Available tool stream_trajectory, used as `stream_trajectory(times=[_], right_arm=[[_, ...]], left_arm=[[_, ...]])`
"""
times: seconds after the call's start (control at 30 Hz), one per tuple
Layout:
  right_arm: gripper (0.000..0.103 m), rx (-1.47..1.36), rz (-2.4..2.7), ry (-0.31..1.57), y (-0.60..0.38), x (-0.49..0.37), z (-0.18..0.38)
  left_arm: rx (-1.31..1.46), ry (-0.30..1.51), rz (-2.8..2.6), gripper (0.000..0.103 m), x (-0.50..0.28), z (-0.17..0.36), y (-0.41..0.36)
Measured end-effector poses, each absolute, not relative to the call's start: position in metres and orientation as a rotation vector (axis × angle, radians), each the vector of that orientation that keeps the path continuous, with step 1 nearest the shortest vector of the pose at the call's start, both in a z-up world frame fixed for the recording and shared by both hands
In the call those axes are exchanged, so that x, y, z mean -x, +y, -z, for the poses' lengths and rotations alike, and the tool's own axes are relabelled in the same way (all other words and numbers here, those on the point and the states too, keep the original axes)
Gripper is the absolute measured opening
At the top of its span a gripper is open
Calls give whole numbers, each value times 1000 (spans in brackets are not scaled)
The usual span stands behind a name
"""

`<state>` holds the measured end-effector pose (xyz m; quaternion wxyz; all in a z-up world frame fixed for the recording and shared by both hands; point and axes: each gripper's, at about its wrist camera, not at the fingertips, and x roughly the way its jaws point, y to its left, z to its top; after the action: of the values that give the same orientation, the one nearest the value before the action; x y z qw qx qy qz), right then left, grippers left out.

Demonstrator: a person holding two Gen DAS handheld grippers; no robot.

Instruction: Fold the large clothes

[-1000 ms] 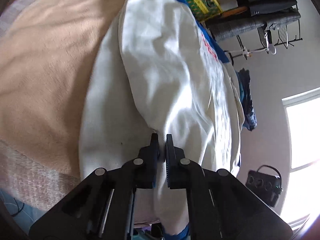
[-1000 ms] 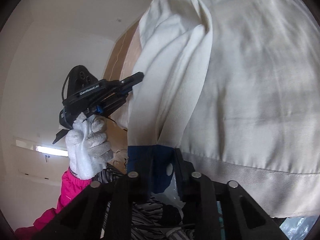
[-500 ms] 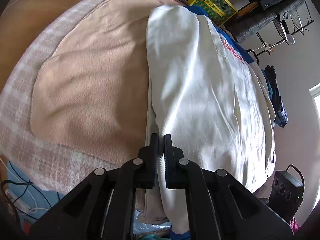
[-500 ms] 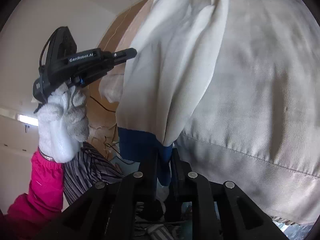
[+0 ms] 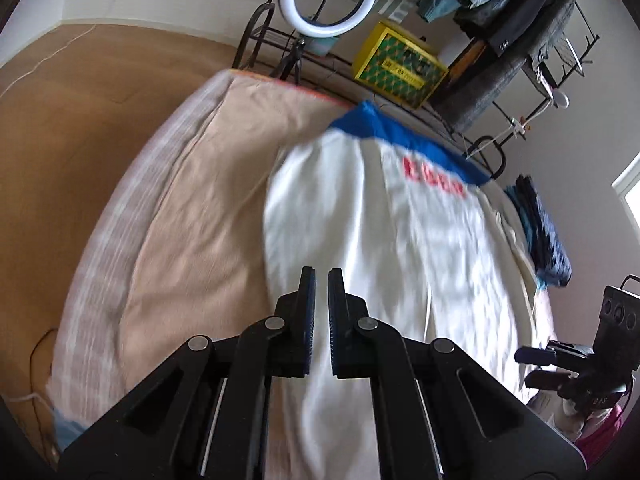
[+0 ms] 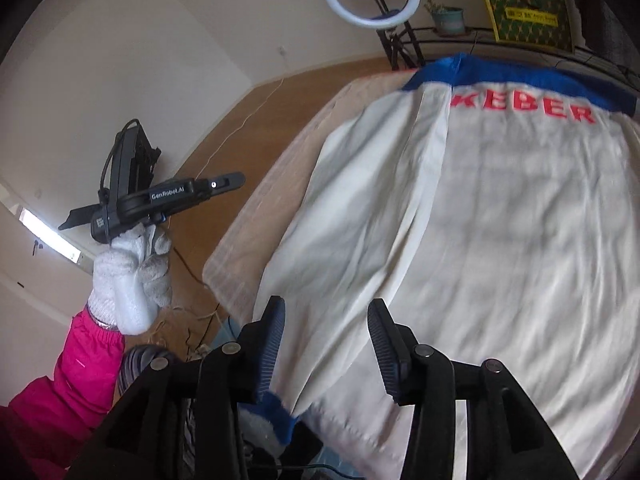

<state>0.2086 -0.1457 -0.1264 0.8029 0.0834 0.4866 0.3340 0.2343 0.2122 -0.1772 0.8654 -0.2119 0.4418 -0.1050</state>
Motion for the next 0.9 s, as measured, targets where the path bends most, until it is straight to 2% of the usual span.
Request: stream_trajectory(times=[0.17,0.57,0.63,0.67,0.7,0.73,0.77,0.8,0.87,0.9], right_arm=[[38,-131,-687,979,-122,-270,133],[37,-114,-643,1007,-77,-398,204],[31,-43,-530,1038,-83,-412,221],[23,-17,-463,1067,-89,-418,229],[5,-43,-440,1073,-100,-422,234],[2,-77,-438,1073,-108,-424,233],[5,-109,-446,1076,-113,-426,230],[16,-121,-444,1066,-117,-426,227],[27,-162,-475,1023,-121,-428,218],[27,-168,-491,1000,-121,-428,212]], left_arm=[[435,940,240,2,-297,192,193],[393,976,223,2,-396,254,162],[355,991,158,2,-407,269,165],[333,989,121,2,-410,276,168],[333,986,106,2,-412,281,172],[348,982,101,2,-413,287,178],[357,977,101,2,-413,289,181],[358,971,100,2,-413,288,182],[318,948,81,2,-412,282,180],[299,928,66,2,-411,278,180]])
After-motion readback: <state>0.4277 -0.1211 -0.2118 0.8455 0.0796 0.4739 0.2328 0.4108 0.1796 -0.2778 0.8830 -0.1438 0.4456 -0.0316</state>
